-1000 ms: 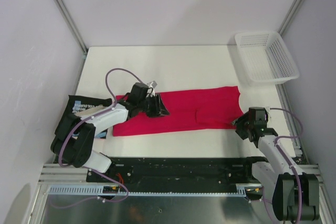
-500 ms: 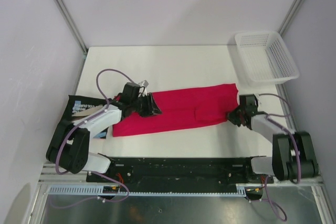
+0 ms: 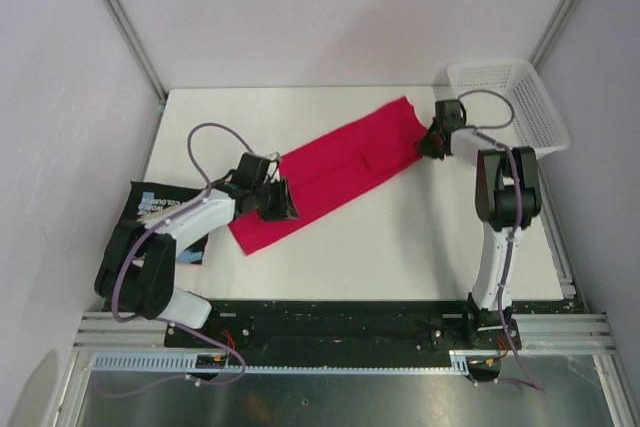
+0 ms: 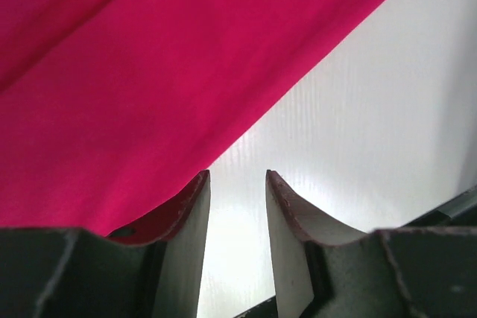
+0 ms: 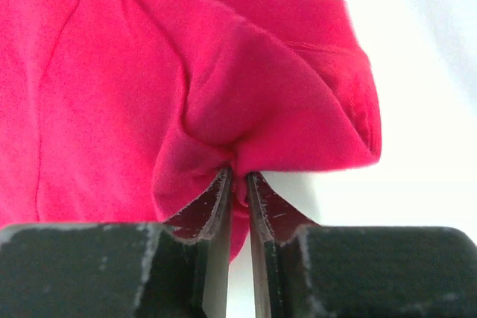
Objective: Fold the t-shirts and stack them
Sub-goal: Rotate the tshirt 85 degrees
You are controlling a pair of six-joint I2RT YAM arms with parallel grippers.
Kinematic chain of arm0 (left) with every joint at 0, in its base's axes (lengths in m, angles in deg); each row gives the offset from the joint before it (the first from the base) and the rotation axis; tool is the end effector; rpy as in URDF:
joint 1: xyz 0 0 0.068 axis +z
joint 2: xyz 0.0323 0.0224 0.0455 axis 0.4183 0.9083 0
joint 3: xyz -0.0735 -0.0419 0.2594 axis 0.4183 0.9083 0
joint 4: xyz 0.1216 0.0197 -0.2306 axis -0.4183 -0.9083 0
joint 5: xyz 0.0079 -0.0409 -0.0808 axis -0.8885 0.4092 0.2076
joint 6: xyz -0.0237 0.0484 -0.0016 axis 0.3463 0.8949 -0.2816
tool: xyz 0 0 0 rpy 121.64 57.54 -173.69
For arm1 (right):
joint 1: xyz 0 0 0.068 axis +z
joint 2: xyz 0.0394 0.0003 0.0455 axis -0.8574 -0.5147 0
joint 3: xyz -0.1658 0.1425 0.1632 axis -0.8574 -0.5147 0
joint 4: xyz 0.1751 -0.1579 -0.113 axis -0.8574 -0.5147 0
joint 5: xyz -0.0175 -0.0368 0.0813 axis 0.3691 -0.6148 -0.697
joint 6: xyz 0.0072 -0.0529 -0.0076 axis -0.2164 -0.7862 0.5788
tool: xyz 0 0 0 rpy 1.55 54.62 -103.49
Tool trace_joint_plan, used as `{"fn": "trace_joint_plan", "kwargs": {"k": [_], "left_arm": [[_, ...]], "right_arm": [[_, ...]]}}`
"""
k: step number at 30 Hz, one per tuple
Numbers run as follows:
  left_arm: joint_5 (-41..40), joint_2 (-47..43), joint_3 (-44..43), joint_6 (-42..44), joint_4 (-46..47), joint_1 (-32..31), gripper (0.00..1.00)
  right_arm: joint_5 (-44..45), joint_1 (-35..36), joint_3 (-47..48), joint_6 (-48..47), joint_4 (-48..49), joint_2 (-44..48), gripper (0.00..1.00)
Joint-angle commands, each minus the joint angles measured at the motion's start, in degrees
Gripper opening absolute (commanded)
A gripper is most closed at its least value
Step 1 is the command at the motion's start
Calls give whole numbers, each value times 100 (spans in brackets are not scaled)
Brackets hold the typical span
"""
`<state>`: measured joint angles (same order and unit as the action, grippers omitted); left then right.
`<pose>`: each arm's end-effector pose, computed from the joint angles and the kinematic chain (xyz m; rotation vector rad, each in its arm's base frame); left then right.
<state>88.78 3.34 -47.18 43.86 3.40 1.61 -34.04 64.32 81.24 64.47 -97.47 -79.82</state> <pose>0.2555 -0.1194 0.1914 -0.0487 2.6269 -0.6937 0.4406 0.0395 0.1550 0.6332 2.3816 0.2587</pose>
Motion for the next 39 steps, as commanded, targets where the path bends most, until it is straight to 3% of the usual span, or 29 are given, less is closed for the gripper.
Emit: {"fn": "trace_joint_plan", "kwargs": {"k": [1, 6, 10, 17, 27, 34, 39], "left_arm": [[-623, 314, -457, 463, -384, 29, 40], [-1089, 781, -806, 678, -726, 25, 38], [-1410, 1004, -885, 750, -907, 7, 37], [-1161, 1473, -777, 623, -1099, -350, 36], [-258, 1739, -585, -173, -1048, -1556, 35], [287, 2292, -1434, -1057, -831, -3090, 34], [568, 2965, -2395, -1426, -602, -3927, 34]], "right_arm": [[68, -258, 1932, -811, -1083, -1285, 21], [-103, -160, 4461, -1025, -2542, -2626, 35], [14, -97, 4867, -1074, -2758, -2718, 45], [207, -89, 4446, -1129, -2674, -2005, 59], [194, 91, 3504, -1054, -2484, -646, 61], [94, 192, 2557, -965, -2497, 203, 62], [-46, 217, 1313, -940, -2357, 1104, 62]]}}
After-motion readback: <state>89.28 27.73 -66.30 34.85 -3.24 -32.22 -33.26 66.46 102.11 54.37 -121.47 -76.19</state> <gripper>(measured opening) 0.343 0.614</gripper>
